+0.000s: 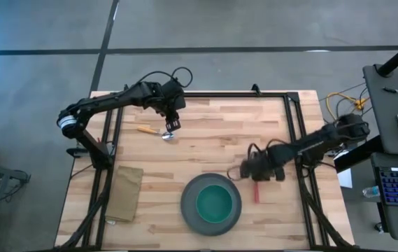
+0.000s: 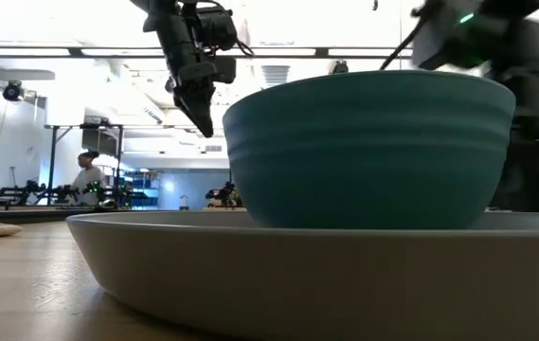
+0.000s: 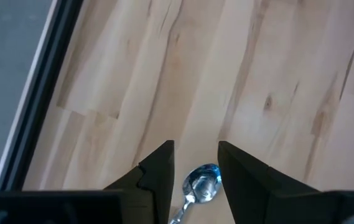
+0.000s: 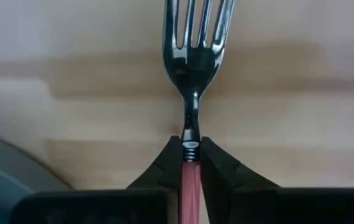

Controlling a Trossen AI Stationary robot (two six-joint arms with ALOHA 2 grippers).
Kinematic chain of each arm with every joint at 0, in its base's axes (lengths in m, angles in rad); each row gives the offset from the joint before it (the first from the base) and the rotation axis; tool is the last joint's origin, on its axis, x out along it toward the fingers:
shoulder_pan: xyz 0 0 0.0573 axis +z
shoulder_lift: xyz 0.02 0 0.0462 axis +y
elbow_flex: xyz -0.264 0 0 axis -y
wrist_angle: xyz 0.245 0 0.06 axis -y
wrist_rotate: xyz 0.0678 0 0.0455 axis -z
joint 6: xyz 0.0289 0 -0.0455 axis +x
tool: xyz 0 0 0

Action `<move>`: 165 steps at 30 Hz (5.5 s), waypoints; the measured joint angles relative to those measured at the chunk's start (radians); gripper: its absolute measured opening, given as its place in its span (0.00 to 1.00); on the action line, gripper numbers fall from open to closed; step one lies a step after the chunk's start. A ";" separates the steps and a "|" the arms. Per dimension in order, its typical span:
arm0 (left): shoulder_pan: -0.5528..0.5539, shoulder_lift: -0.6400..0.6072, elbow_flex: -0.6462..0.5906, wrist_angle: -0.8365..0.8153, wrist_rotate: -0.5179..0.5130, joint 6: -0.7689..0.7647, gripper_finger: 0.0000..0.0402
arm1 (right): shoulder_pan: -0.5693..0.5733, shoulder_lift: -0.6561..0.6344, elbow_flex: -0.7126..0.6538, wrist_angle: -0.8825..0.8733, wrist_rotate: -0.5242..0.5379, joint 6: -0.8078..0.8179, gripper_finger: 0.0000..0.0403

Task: Set table place
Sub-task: Put the fork to the right side of the plate, then put the spoon into the bowl

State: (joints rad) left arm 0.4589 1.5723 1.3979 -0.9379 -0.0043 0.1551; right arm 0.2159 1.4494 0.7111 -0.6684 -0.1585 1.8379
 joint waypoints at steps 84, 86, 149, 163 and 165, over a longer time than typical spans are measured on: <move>0.112 0.078 -0.395 0.141 0.033 0.491 0.27 | -0.090 -0.433 0.076 -0.332 0.439 -0.268 0.65; 0.112 0.078 -0.401 0.139 0.030 0.491 0.27 | -0.090 -0.434 0.075 -0.331 0.439 -0.271 0.64; 0.143 -0.078 -0.469 0.110 -0.056 0.321 0.06 | -0.090 -0.434 0.067 -0.348 0.386 -0.319 0.60; -0.361 -0.056 0.012 -0.303 -0.080 -0.040 0.06 | -0.090 -0.503 0.067 -0.334 0.356 -0.489 0.57; -0.424 -0.028 0.072 -0.312 -0.081 -0.129 0.06 | -0.090 -0.513 0.067 -0.310 0.338 -0.520 0.57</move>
State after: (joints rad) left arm 0.0350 1.5441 1.4695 -1.2497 -0.0849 0.0264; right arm 0.1262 0.9366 0.7776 -0.9780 0.1798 1.3179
